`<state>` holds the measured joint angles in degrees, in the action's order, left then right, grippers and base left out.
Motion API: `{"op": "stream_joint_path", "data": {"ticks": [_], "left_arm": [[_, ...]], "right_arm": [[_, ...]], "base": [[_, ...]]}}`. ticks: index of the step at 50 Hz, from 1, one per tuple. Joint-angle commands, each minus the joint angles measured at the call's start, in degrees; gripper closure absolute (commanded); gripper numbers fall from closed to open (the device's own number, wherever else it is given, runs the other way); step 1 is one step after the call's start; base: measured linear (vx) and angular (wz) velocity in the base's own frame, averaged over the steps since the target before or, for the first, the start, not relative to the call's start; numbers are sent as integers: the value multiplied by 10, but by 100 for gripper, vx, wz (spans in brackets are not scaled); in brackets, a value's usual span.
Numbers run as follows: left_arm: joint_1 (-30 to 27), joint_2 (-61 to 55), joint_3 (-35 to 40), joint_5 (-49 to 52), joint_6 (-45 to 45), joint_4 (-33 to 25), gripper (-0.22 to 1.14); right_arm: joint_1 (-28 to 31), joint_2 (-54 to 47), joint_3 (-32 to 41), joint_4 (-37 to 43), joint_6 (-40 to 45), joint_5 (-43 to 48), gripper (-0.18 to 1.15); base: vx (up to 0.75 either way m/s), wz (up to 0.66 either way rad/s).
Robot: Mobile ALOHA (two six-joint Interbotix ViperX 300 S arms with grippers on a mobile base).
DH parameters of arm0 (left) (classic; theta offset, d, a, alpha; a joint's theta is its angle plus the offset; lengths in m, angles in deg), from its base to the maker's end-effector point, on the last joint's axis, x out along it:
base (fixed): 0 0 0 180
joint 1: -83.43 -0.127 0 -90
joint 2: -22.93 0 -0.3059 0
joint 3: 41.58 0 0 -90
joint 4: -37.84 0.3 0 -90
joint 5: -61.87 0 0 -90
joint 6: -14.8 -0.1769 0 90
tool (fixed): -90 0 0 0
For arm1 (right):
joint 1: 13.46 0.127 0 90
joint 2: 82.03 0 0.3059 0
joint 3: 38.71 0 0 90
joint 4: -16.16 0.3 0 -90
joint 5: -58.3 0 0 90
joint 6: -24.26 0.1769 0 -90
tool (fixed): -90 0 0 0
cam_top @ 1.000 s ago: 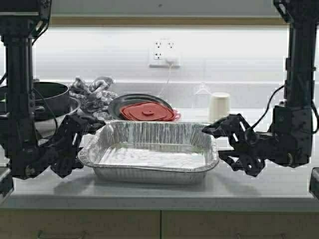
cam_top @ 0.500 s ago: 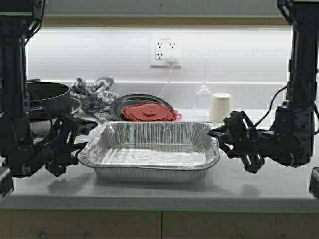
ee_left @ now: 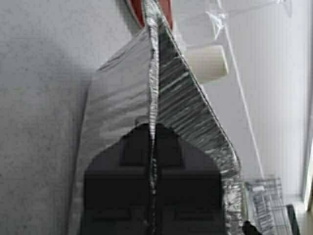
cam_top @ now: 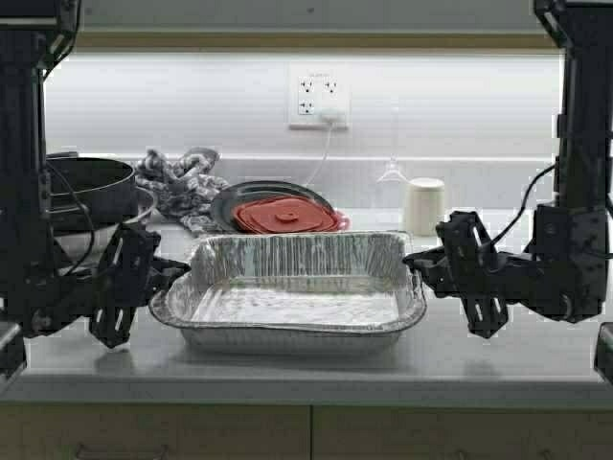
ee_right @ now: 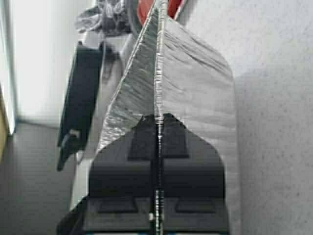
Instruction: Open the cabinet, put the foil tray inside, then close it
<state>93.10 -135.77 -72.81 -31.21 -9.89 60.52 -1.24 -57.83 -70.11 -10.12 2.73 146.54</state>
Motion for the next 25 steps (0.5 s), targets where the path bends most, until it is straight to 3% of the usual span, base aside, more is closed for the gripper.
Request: {"op": "stream_joint_path", "data": {"ticks": [1, 25], "left_arm": [[3, 67, -47, -3, -2, 7, 89], [3, 348, -268, 30, -3, 8, 89]], "right_arm": [[3, 69, -37, -15, 14, 9, 89], [3, 307, -223, -41, 45, 9, 89]], "base": [[0, 0], [0, 0]]}}
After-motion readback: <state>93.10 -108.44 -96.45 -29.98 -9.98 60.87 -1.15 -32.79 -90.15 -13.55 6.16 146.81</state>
